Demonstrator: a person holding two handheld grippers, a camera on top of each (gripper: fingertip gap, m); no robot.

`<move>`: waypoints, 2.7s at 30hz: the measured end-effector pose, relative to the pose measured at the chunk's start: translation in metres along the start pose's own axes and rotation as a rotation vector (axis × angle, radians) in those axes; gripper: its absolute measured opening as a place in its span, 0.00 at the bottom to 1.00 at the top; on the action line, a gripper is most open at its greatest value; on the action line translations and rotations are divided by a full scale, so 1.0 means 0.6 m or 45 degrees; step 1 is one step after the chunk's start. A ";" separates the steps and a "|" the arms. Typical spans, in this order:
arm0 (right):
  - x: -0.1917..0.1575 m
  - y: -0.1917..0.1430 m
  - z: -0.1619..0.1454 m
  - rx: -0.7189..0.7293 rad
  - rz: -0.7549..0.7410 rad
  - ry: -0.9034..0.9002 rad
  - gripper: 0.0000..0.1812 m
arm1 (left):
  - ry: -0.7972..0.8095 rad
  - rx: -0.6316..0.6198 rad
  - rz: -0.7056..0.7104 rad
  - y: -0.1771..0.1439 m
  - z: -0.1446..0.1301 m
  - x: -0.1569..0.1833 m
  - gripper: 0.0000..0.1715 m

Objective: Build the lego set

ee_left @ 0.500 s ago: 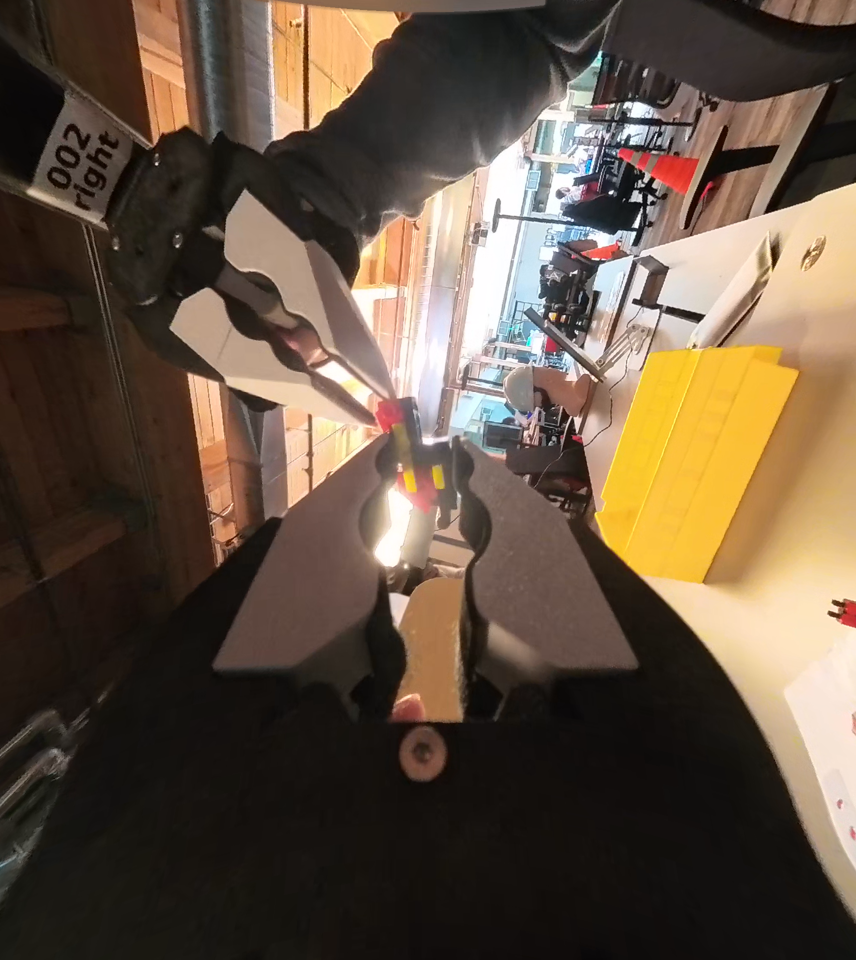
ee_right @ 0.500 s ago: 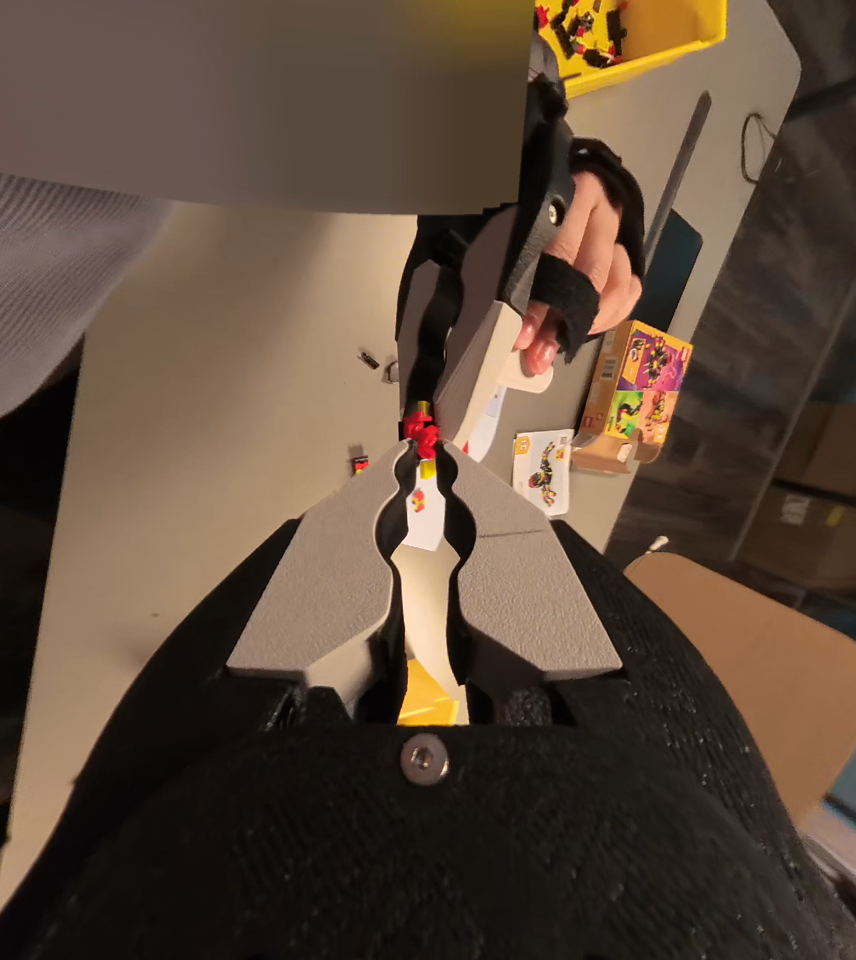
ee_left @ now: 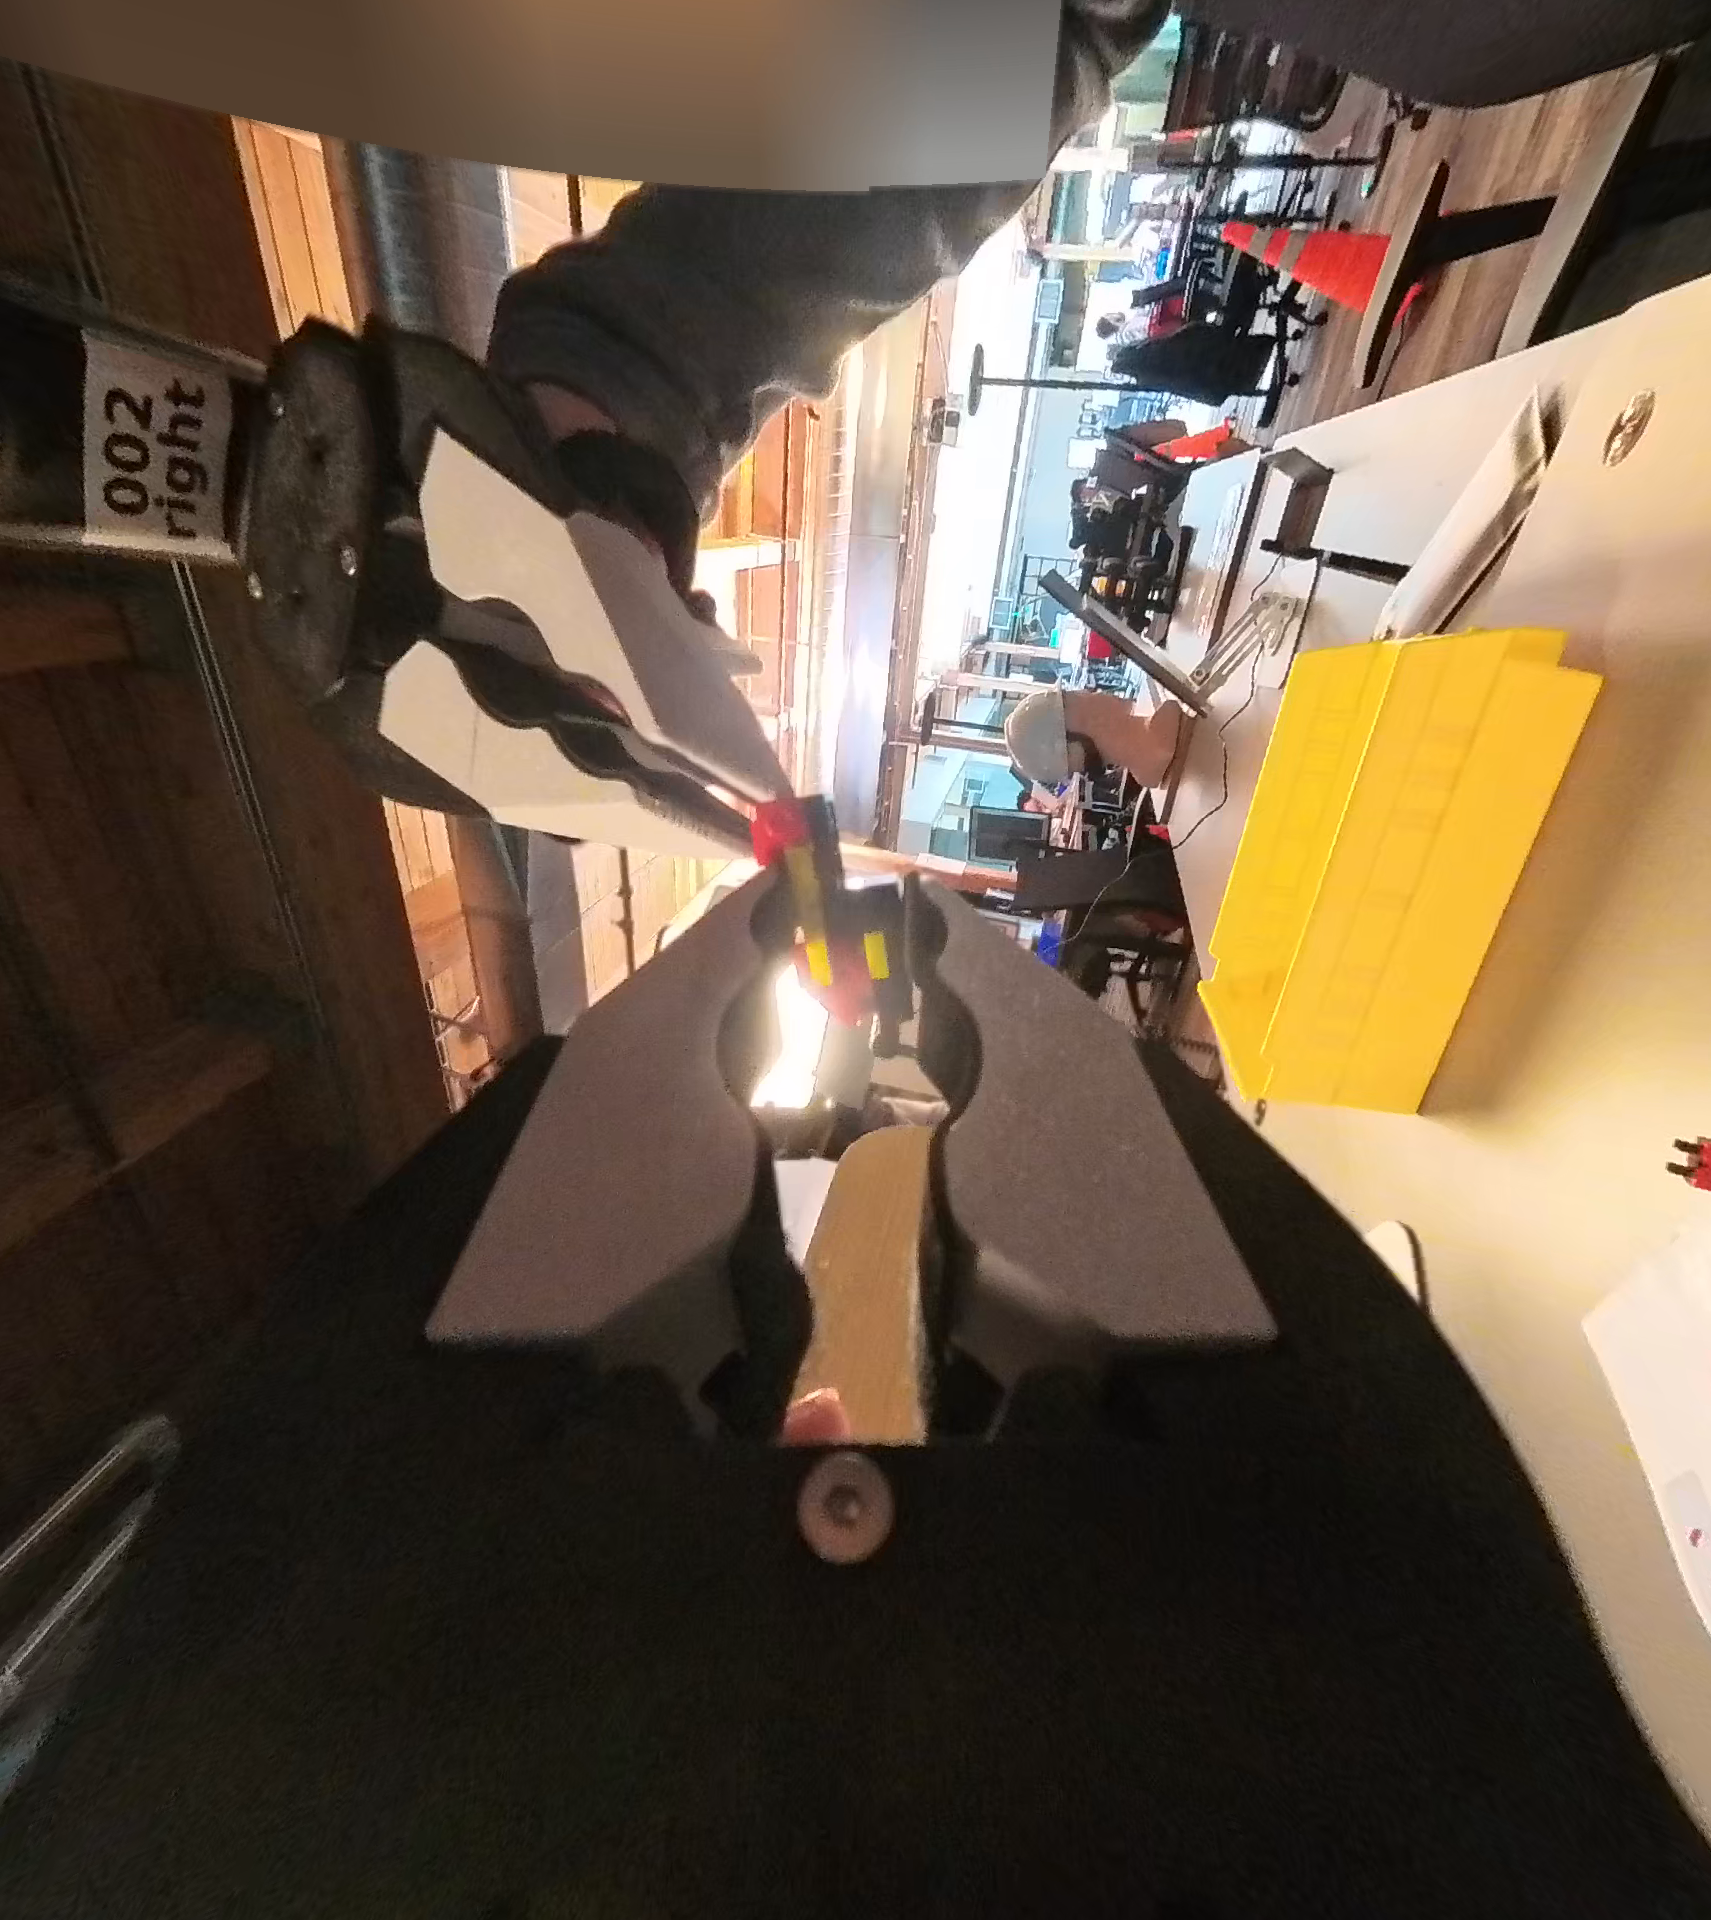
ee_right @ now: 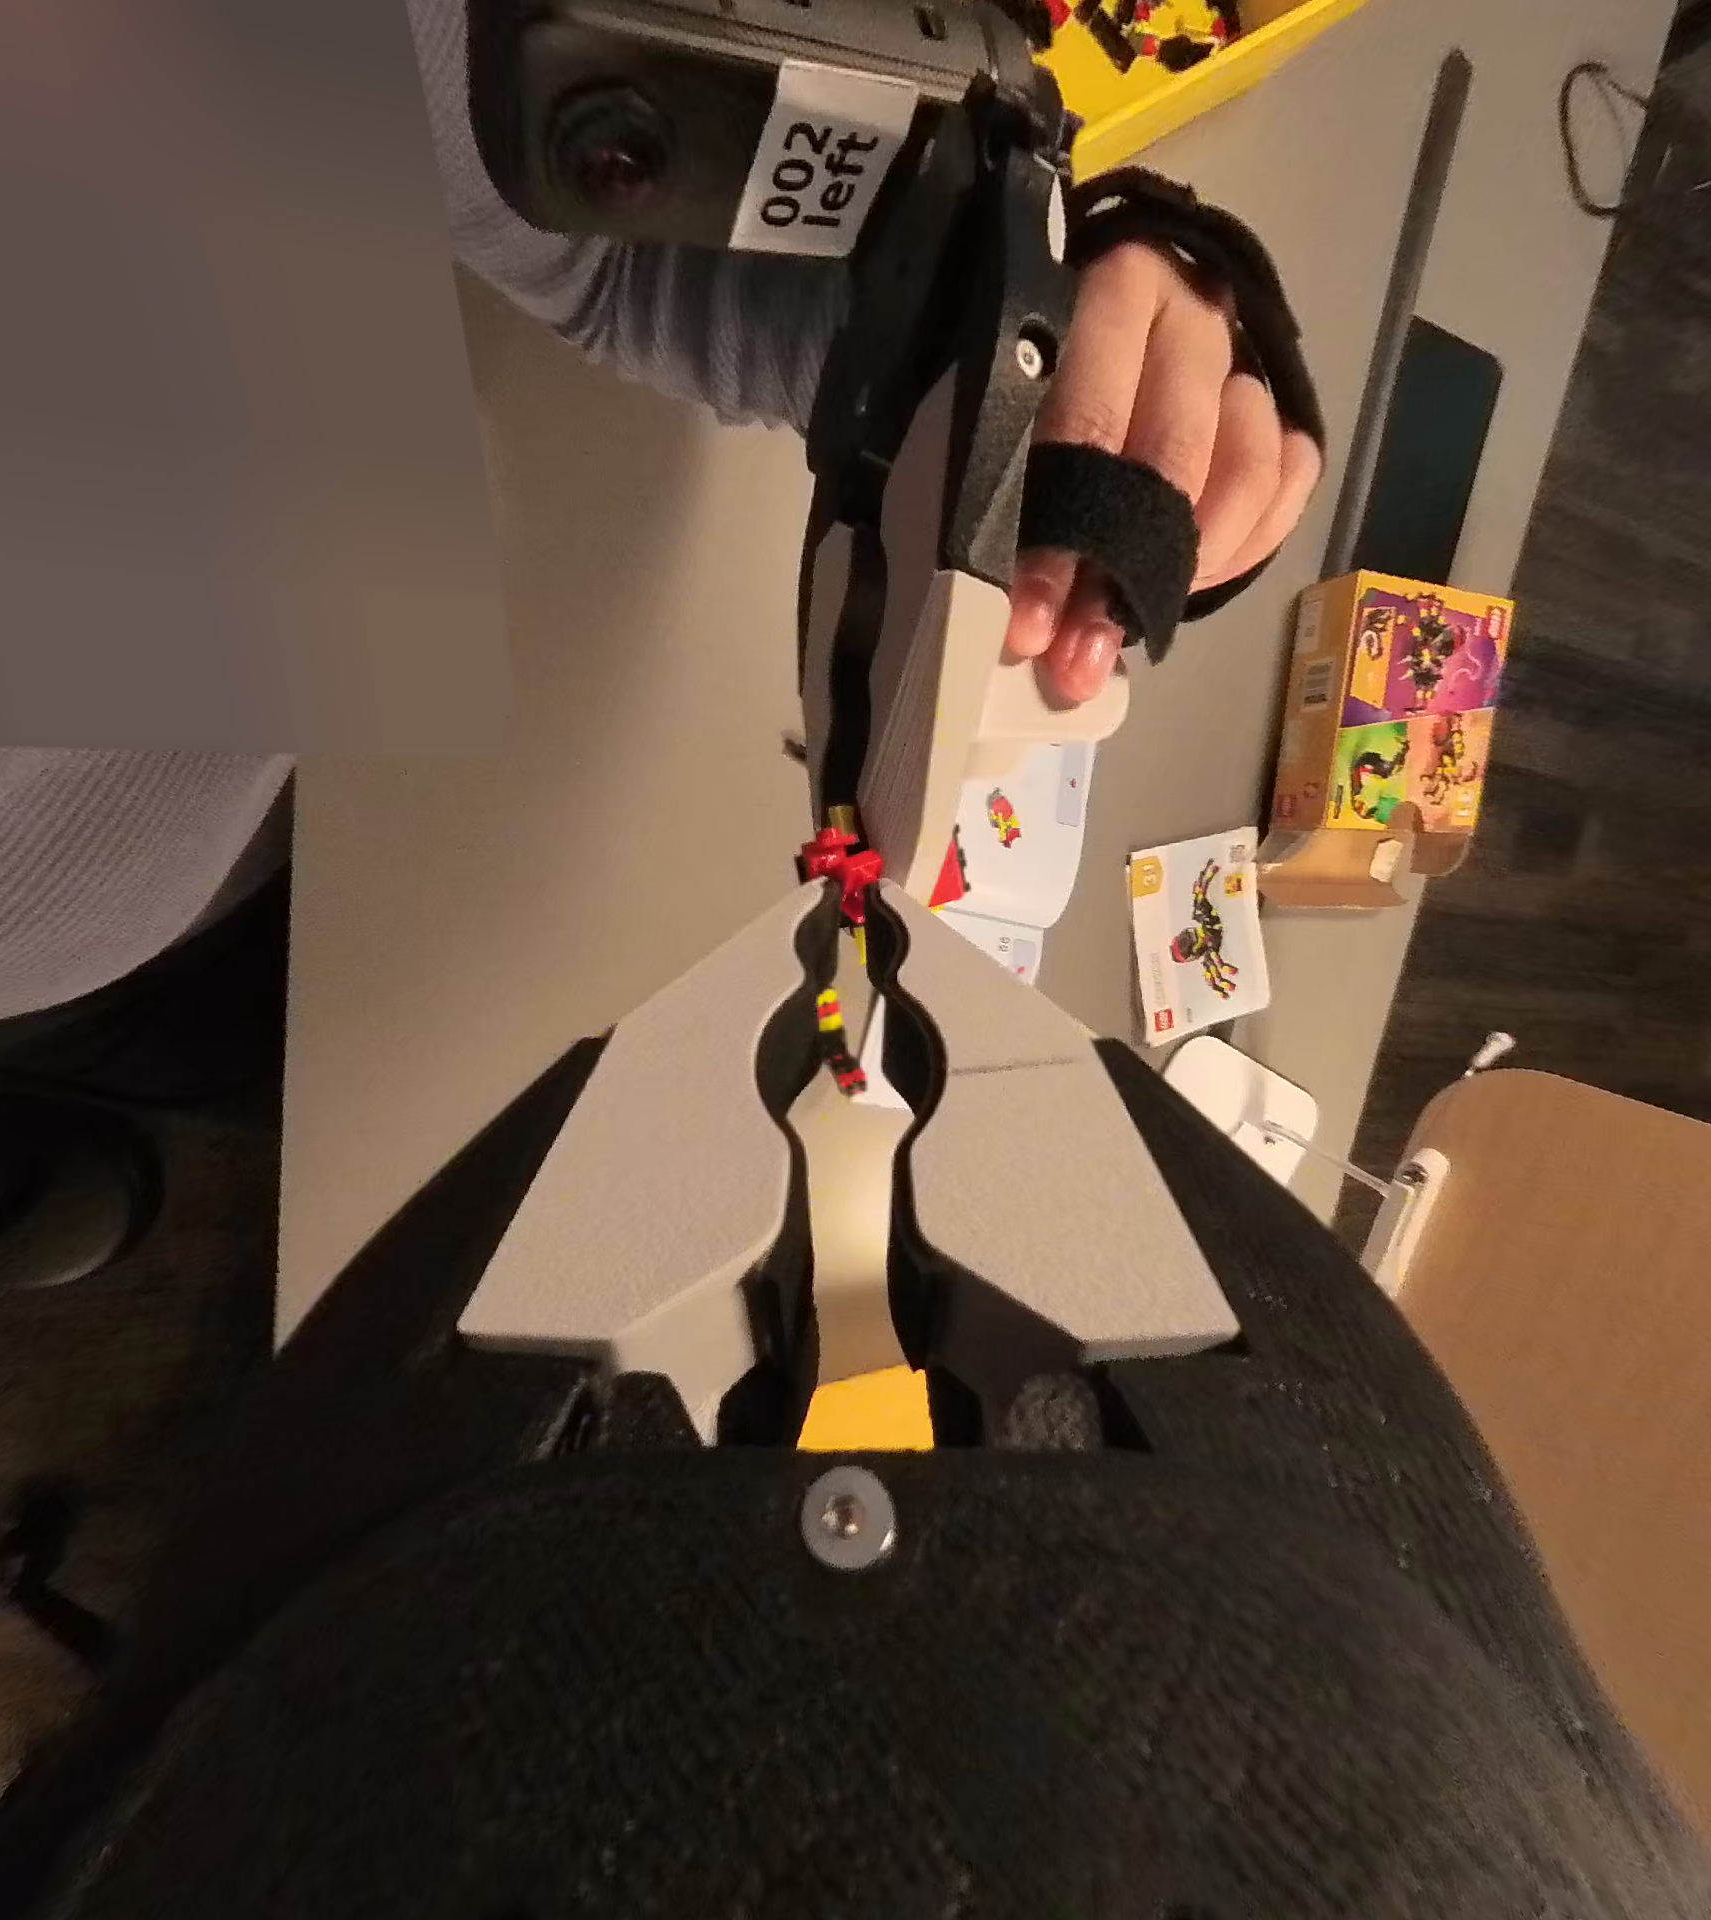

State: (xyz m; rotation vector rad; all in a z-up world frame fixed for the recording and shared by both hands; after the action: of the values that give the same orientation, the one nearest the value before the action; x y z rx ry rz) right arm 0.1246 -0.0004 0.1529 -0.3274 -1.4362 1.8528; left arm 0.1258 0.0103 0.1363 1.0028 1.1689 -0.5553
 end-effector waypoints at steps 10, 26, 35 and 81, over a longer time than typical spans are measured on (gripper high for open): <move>0.007 0.000 -0.011 -0.084 -0.220 -0.149 0.00 | 0.018 -0.059 -0.009 0.003 -0.013 0.003 0.12; 0.004 -0.019 0.003 0.239 -0.192 0.124 0.03 | 0.156 -0.088 0.133 0.005 -0.002 -0.021 0.12; 0.025 -0.044 0.010 0.491 -0.194 0.501 0.00 | 0.329 -0.212 0.262 0.003 -0.016 -0.044 0.11; 0.066 -0.014 -0.050 0.728 -0.048 1.043 0.00 | 0.900 -0.651 0.229 0.016 -0.077 -0.025 0.11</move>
State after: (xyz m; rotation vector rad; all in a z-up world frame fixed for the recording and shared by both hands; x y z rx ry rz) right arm 0.1192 0.0492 0.1601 -0.6569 -0.3437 1.6992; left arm 0.1060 0.0531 0.1513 0.8555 1.7046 0.2759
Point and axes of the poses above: each gripper's, where its closed fingertips meet, y out along the fingers, z out of its top, x = y × z across the jaws, the point moved 1 cm from there along -y, back along the fingers, and after that the axes turned 6 degrees about z, right-handed, at the moved point
